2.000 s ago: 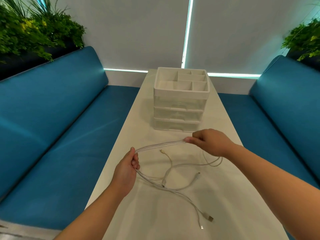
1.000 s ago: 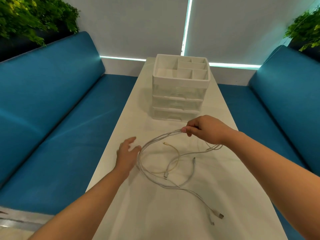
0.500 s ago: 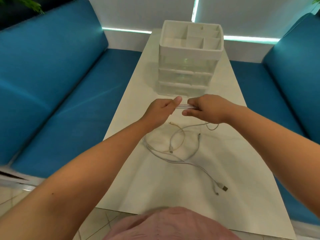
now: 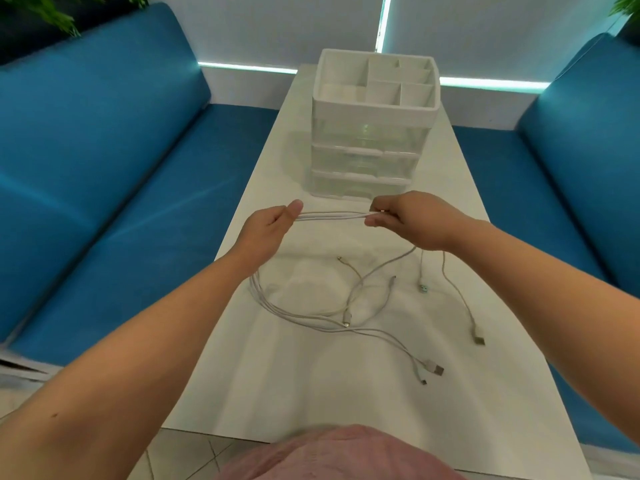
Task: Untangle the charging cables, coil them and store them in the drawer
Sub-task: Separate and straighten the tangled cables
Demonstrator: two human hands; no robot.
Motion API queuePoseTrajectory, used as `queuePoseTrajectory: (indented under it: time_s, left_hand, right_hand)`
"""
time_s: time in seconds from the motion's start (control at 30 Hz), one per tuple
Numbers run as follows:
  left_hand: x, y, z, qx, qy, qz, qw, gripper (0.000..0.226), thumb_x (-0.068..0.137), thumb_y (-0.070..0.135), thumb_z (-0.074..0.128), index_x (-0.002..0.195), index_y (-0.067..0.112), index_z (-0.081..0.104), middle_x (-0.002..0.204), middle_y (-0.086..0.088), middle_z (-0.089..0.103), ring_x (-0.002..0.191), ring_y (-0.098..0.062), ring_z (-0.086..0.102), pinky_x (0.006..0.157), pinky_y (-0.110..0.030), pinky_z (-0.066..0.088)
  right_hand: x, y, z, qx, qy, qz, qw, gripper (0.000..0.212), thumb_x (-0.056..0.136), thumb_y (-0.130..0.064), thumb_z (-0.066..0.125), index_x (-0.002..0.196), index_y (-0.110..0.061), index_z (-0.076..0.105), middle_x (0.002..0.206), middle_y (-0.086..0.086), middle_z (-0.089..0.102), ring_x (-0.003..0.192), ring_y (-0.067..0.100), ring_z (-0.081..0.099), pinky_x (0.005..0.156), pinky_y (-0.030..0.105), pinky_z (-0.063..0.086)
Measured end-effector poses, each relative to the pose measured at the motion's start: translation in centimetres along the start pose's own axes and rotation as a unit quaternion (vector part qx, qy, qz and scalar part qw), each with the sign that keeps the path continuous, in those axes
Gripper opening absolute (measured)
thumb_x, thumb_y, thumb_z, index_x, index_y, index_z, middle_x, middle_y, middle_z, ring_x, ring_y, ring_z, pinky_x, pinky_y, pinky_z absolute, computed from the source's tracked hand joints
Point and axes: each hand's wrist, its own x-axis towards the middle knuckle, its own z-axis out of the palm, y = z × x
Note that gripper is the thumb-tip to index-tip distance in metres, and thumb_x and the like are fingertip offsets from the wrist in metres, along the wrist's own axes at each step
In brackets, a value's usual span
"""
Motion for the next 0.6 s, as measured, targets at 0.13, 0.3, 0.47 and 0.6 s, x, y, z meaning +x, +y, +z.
queuePoseTrajectory:
  time_s: [0.13, 0.3, 0.47, 0.6]
  left_hand:
    - [-0.4, -0.7, -0.1, -0.026, -0.008, -0.023, 0.999, 0.05, 0.095, 0.06, 0.042, 0.075, 0.013, 0.041, 0.076, -0.005, 0.033, 0.063, -0.009, 0.029, 0.058, -0.027, 0.023]
    - [-1.1, -1.8, 0.5, -0.028, -0.036, -0.079, 0.996, 0.053, 0.101, 0.053, 0.029, 0.131, 0.017, 0.055, 0.115, 0.007, 0.054, 0.108, -0.006, 0.05, 0.093, -0.022, 0.032]
    - [-1.2, -1.4, 1.0, 0.03, -0.032, -0.051, 0.998, 0.041, 0.105, 0.042, 0.026, 0.076, 0.022, 0.046, 0.076, 0.01, 0.047, 0.069, -0.002, 0.042, 0.061, -0.02, 0.033]
    - [-0.7, -1.6, 1.1, 0.009, -0.037, -0.041, 0.998, 0.042, 0.103, 0.047, 0.032, 0.081, 0.018, 0.054, 0.081, 0.001, 0.051, 0.074, -0.014, 0.043, 0.065, -0.026, 0.034]
  right_hand:
    - [0.1, -0.1, 0.0, 0.127, -0.004, 0.001, 0.992, 0.033, 0.094, -0.049, 0.049, 0.113, -0.031, 0.069, 0.089, -0.027, 0.06, 0.083, -0.001, 0.055, 0.074, 0.012, 0.04]
    - [0.0, -0.7, 0.3, -0.051, -0.047, -0.039, 0.997, 0.039, 0.097, -0.053, 0.037, 0.129, -0.042, 0.057, 0.098, -0.011, 0.064, 0.098, 0.012, 0.058, 0.081, 0.029, 0.045]
    - [-0.2, -0.7, 0.5, -0.167, -0.057, -0.037, 0.984, 0.039, 0.099, -0.052, 0.031, 0.128, -0.043, 0.057, 0.111, -0.012, 0.063, 0.105, 0.014, 0.058, 0.073, 0.028, 0.038]
    - [0.4, 0.8, 1.2, -0.185, -0.07, 0.051, 0.979, 0.048, 0.099, -0.054, 0.026, 0.119, -0.029, 0.063, 0.108, -0.006, 0.066, 0.098, 0.019, 0.06, 0.075, 0.032, 0.043]
